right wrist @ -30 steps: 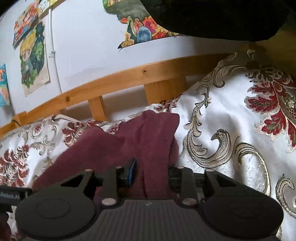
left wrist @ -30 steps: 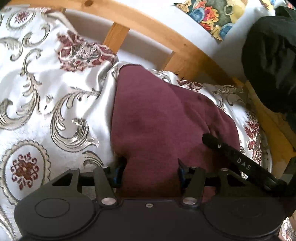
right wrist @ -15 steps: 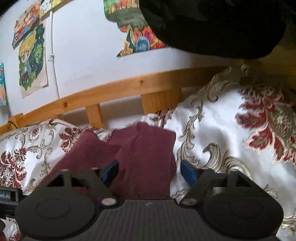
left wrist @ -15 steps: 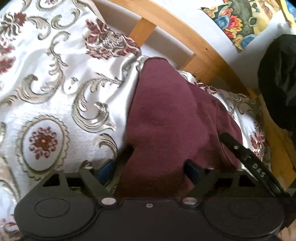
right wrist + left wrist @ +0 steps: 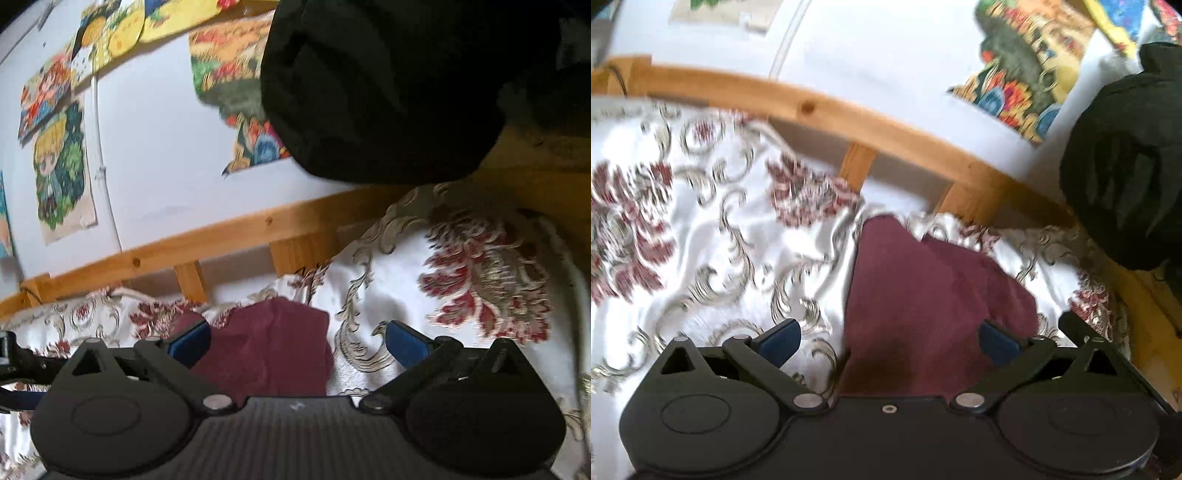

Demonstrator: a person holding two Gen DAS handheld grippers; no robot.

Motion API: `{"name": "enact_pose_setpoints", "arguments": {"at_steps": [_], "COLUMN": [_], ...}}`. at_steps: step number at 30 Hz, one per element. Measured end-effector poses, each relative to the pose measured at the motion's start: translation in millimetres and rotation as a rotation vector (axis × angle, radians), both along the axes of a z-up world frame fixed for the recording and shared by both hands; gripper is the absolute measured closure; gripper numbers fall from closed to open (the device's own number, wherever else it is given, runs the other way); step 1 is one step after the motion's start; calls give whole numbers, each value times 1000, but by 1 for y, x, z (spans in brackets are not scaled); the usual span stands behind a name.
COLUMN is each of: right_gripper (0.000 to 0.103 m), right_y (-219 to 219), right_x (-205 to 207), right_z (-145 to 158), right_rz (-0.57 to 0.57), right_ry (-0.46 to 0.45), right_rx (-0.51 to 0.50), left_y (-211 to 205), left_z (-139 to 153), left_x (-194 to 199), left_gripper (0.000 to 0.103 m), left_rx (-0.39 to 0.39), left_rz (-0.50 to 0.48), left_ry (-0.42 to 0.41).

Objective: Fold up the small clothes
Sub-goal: 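Open both grippers and lift them away from the folded maroon square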

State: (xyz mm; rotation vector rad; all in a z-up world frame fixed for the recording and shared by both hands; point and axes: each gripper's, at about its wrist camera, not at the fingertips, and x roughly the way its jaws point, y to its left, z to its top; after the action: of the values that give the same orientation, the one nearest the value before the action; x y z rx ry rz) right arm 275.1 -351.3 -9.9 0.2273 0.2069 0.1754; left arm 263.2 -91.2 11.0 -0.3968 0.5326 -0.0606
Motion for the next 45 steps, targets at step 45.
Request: {"name": "enact_pose_setpoints", "arguments": {"at_steps": [45], "right_gripper": [0], "right_y": [62], "right_x": [-277], "right_z": [1], "right_rz": [-145], "right_ry": [24], "right_rx": [-182], "left_y": [62], "left_z": [-22], "left_x": [-243], "left_gripper": [1], "left_rx": [104], "left_rz": [-51], "left_ry": [-160]}}
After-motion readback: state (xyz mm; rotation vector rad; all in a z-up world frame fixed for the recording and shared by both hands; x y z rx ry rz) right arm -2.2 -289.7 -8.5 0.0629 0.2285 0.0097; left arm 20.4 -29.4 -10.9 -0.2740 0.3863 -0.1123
